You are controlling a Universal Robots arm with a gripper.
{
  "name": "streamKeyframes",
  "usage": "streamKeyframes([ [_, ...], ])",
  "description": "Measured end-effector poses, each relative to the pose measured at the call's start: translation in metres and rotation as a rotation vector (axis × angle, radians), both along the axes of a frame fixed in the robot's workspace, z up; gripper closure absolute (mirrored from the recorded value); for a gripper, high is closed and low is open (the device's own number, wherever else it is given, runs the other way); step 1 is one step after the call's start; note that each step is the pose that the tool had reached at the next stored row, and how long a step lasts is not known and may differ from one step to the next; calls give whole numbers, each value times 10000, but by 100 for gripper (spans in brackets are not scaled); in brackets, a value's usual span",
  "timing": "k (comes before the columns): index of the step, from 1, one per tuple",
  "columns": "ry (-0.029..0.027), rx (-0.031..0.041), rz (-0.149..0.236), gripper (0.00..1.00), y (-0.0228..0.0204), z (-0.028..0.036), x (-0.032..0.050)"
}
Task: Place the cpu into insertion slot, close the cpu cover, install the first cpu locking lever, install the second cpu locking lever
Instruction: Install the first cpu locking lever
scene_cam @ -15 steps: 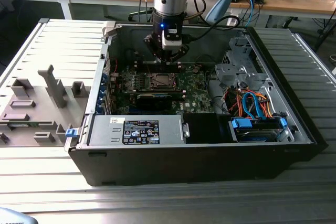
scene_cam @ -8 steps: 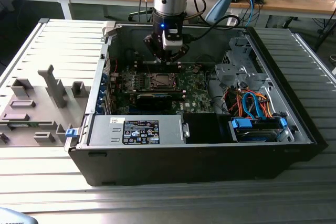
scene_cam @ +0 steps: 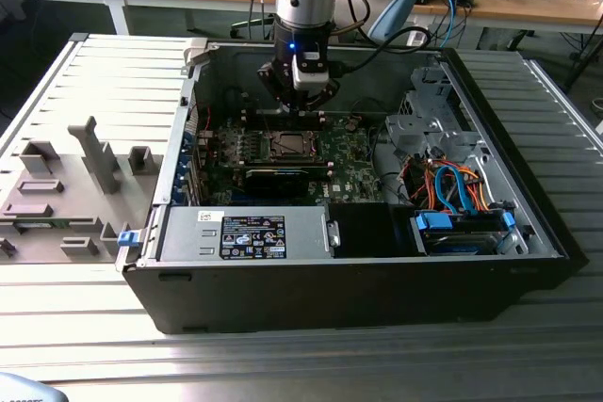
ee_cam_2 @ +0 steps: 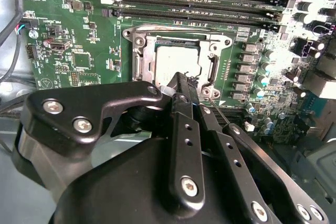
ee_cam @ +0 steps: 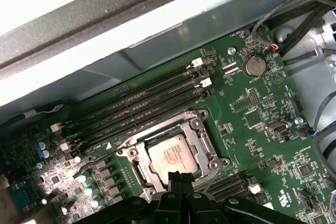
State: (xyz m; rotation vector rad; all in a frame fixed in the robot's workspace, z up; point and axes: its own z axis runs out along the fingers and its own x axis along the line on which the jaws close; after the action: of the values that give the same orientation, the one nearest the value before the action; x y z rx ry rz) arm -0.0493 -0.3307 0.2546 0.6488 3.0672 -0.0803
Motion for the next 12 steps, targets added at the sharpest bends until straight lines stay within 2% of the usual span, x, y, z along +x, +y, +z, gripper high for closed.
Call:
streamKeyframes([
  [12,0,0,294,89,0,0,0],
])
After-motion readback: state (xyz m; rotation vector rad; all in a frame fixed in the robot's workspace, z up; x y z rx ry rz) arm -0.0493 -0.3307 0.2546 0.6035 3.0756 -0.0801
